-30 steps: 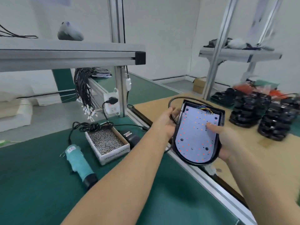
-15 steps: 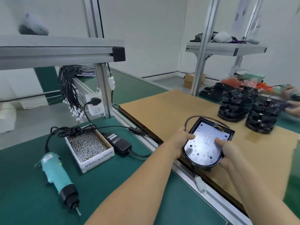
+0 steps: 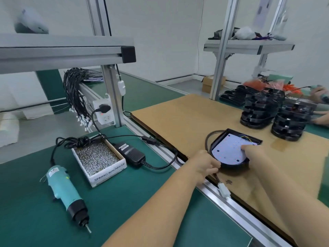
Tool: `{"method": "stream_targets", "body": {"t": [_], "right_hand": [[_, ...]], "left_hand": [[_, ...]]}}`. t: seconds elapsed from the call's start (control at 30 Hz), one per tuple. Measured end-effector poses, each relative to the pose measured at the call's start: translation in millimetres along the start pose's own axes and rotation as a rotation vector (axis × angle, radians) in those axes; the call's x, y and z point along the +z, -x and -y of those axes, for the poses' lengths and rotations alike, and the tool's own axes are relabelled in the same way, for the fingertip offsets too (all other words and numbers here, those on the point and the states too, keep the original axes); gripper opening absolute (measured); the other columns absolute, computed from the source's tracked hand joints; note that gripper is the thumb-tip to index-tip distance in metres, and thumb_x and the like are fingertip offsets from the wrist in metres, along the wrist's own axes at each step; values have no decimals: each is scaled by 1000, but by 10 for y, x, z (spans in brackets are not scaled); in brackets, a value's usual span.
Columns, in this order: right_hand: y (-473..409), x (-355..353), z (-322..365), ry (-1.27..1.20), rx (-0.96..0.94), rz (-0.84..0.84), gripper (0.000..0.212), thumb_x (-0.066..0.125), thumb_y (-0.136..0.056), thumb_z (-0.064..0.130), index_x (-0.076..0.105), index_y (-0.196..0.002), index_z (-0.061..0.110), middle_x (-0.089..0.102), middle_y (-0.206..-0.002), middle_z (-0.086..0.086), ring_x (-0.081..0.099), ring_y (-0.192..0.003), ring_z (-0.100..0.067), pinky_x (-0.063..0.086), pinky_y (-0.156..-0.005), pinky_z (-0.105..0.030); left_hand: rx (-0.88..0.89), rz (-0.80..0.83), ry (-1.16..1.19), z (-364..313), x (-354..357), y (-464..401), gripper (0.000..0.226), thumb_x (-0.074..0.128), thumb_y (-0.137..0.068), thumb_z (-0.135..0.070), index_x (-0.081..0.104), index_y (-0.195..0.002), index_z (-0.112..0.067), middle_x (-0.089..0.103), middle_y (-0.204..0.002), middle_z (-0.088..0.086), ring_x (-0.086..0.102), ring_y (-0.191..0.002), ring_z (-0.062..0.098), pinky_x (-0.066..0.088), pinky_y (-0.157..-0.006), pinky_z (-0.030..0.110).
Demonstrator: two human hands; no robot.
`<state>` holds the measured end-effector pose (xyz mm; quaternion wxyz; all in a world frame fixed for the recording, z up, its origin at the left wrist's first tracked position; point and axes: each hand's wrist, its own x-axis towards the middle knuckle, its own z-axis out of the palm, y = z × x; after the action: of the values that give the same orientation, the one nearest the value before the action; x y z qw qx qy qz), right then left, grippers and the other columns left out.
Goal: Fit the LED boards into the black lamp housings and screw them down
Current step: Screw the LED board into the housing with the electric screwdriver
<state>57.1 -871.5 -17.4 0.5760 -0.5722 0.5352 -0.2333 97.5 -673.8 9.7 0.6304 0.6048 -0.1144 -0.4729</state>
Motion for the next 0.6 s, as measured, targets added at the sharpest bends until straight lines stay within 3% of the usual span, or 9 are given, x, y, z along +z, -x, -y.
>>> {"method": "stream_targets", "body": {"t": [0.1, 0.17, 0.2, 0.23, 0.33, 0.4, 0.47, 0.53, 0.6], "right_hand": [[-45, 21, 98, 251, 12, -116, 60, 59, -88, 12, 33, -139, -4, 39, -143, -21, 43, -129, -35, 40, -93, -37], [5, 38, 121, 552, -73, -225, 76, 62, -85, 13, 20, -147, -1, 23, -153, -17, 28, -138, -32, 31, -105, -39], [63, 49, 111, 685, -116, -263, 81, 62, -86, 15, 13, -150, 2, 17, -156, -14, 21, -142, -30, 21, -113, -44], [116, 61, 82, 805, -176, -291, 81, 59, -88, 18, 9, -151, 3, 14, -158, -13, 16, -143, -28, 13, -116, -49], [333, 135, 60, 1089, -379, -275, 67, 42, -99, 33, 11, -150, 4, 15, -157, -13, 13, -144, -27, 3, -115, -55], [552, 267, 98, 1153, -497, -192, 58, 35, -101, 35, 18, -147, 5, 19, -155, -11, 15, -143, -25, 1, -113, -58], [819, 455, 134, 1151, -605, -57, 45, 32, -101, 32, 32, -138, 7, 28, -147, -10, 21, -139, -24, 3, -112, -61], [1112, 677, 122, 1180, -702, 78, 43, 28, -101, 31, 36, -137, 7, 27, -149, -10, 20, -139, -25, 5, -111, -63], [1393, 914, 69, 1254, -797, 186, 49, 23, -102, 35, 27, -145, 11, 14, -158, -8, 14, -144, -22, 6, -111, -63]], "left_hand": [[-1, 30, 67, 6, -89, 50, 52, 49, -89, 13, 40, -138, -2, 49, -136, 13, 55, -117, 27, 41, -108, 38], [8, -1, 7, 19, -146, 91, 28, 48, -89, 15, 54, -101, -9, 55, -108, 6, 55, -112, 27, 47, -101, 32], [21, -13, -40, 24, -184, 89, 29, 49, -88, 15, 53, -88, -13, 52, -97, 2, 55, -111, 26, 48, -98, 32], [33, -45, -96, 19, -211, 114, 29, 50, -88, 14, 53, -87, -14, 51, -95, 1, 54, -110, 25, 47, -99, 33], [73, -128, -284, 24, -335, 170, 30, 48, -93, 3, 54, -114, -18, 48, -113, 0, 48, -105, 20, 44, -95, 33], [144, -164, -409, 29, -443, 276, 32, 45, -94, 0, 49, -119, -19, 46, -123, -1, 42, -107, 18, 36, -88, 26], [178, -206, -455, 35, -576, 390, 50, 45, -94, -1, 39, -140, -19, 45, -137, -2, 44, -110, 14, 34, -85, 21], [201, -225, -471, 59, -704, 514, 45, 44, -94, -2, 46, -127, -33, 51, -117, -10, 45, -85, 3, 34, -66, 17], [192, -289, -504, 83, -860, 671, 52, 45, -94, -6, 42, -136, -36, 49, -125, -6, 43, -78, 0, 33, -61, 14]]}}
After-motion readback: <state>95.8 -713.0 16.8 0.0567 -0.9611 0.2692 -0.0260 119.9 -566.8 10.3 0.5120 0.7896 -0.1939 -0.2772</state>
